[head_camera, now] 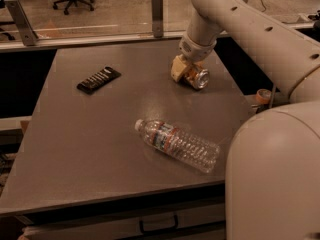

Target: Place orange can upright

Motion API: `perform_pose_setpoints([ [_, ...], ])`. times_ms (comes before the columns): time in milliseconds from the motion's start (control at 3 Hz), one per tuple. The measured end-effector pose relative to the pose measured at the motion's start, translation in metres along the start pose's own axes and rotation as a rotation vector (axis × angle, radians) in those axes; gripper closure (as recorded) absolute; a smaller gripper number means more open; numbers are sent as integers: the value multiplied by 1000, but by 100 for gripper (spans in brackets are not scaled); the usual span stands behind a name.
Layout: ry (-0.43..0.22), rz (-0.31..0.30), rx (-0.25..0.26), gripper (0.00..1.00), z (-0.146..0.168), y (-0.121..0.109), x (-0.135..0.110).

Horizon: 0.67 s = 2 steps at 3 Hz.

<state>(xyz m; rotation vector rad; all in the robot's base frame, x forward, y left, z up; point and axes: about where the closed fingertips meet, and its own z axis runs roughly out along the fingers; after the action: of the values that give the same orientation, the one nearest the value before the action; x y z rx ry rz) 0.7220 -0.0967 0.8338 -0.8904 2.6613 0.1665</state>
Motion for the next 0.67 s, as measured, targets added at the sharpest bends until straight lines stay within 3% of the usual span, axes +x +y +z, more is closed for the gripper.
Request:
perform_pose_setpoints([
  [333,-202,-126,-43,100,-59,13,-11],
  [667,-446,-243,-112,100,-137,33,-15],
])
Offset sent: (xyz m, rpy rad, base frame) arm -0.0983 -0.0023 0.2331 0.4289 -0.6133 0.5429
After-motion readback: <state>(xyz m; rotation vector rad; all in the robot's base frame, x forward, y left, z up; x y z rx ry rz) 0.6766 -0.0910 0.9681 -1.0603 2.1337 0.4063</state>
